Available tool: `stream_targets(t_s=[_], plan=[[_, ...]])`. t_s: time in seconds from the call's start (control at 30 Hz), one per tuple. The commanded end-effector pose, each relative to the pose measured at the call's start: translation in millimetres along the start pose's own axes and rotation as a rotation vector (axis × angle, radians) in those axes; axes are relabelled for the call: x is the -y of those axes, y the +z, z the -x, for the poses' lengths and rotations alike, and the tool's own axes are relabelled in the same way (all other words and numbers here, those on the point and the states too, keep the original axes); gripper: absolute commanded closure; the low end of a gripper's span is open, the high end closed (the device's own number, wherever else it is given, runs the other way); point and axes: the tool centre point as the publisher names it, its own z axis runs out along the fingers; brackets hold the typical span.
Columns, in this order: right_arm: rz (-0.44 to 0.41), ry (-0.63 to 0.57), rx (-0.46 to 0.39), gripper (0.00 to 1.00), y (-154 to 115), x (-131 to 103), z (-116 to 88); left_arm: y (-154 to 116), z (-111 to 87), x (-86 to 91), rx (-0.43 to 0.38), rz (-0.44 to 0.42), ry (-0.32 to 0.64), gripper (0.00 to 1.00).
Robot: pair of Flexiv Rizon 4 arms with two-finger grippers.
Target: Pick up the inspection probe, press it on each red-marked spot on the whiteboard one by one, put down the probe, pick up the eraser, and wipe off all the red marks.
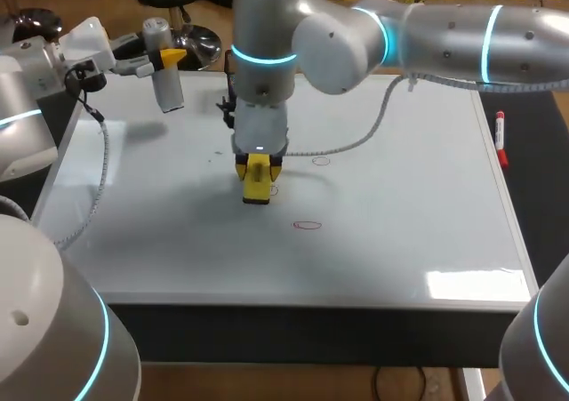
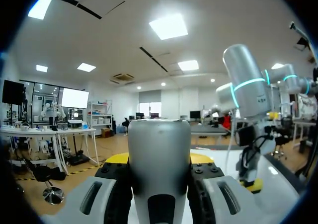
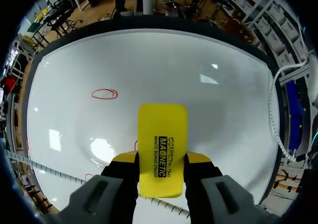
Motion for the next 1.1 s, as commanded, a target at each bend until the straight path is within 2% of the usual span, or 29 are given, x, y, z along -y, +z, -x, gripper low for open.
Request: stream_targets(t_s=[0.03, 0.7, 1.1], plan=[[-0.001, 0.009, -0.054, 1.0, 8, 1, 8, 0, -1.4, 1.4, 0.005, 0.001, 0.002, 1.0], [0.024, 0.074, -0.081, 1.0, 36, 1, -9, 0, -1.4, 1.4, 0.005, 0.001, 0.002, 1.0], [0.054, 0.136, -0.085, 1.0, 55, 1, -30, 0, -1.4, 1.4, 0.005, 0.001, 0.002, 1.0]])
